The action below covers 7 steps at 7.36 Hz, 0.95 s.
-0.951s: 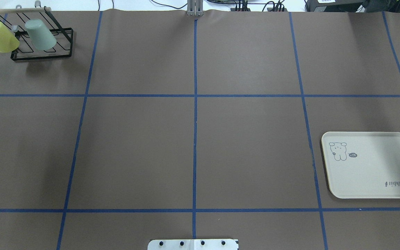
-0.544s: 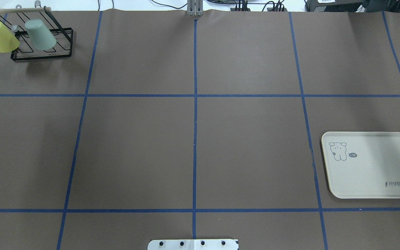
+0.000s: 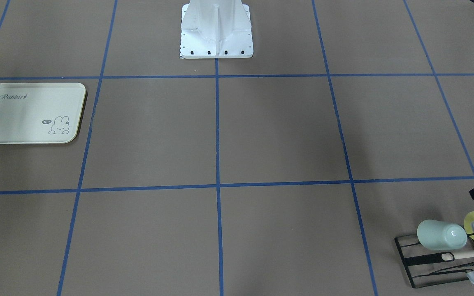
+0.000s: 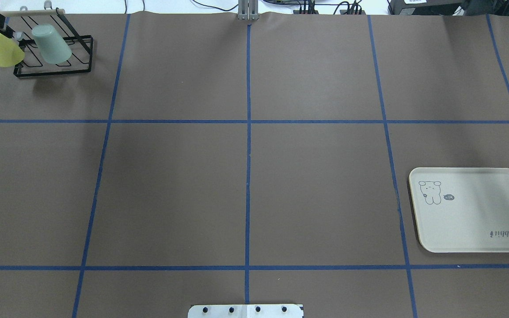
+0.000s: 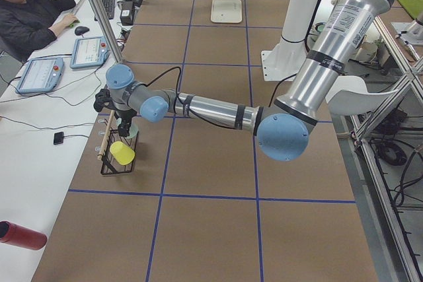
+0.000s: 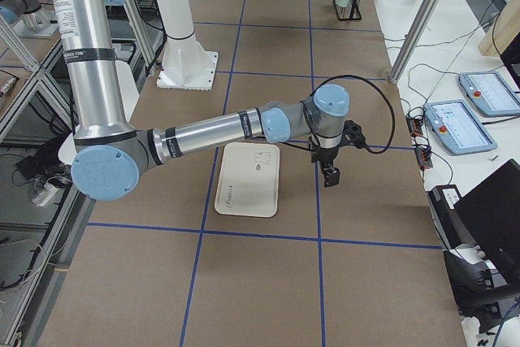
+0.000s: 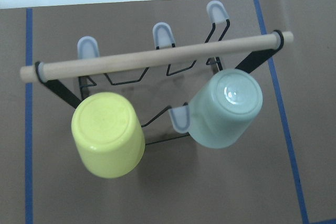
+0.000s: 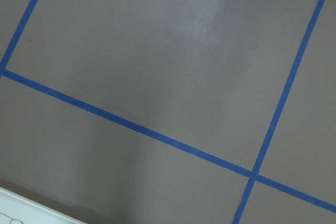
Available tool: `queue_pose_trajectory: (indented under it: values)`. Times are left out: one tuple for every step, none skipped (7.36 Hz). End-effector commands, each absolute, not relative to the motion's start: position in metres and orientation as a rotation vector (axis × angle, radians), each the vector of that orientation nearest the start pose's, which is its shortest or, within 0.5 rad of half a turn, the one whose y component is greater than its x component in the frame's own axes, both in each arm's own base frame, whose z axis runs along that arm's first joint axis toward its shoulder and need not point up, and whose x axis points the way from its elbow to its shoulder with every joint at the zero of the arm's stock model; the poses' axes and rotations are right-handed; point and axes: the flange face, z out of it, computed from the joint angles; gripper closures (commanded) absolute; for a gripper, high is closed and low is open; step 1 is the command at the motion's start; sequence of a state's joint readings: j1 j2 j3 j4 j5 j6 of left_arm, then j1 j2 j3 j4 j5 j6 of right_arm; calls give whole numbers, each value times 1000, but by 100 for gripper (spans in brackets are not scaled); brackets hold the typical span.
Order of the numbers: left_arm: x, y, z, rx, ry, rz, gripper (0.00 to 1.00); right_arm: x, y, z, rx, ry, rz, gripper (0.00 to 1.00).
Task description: Left arm grabs green cup and hands to right arm on tray
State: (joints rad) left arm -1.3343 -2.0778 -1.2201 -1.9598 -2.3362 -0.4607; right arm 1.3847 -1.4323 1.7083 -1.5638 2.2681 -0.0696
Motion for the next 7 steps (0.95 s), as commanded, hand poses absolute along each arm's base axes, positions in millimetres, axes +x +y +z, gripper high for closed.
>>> queue_pose_trajectory:
  values:
    - [145,-749,454,176,836,1,0,-35,-556,522,230,-711,-343,0]
    - [169,-751,448,173,783,13,0,-35,-556,523,229,-711,-342,0]
    - [186,-755,444,171,743,20,0,-35,-556,524,227,-711,-342,0]
    - [188,-759,449,161,734,22,0,-35,-556,523,229,-711,-342,0]
    - [191,-759,454,153,731,26,0,-36,-556,525,224,-711,-342,0]
    - [193,-759,459,145,728,31,0,-36,-556,524,225,-711,-343,0]
    - [194,-759,463,141,725,32,0,-36,-556,524,225,-711,-343,0]
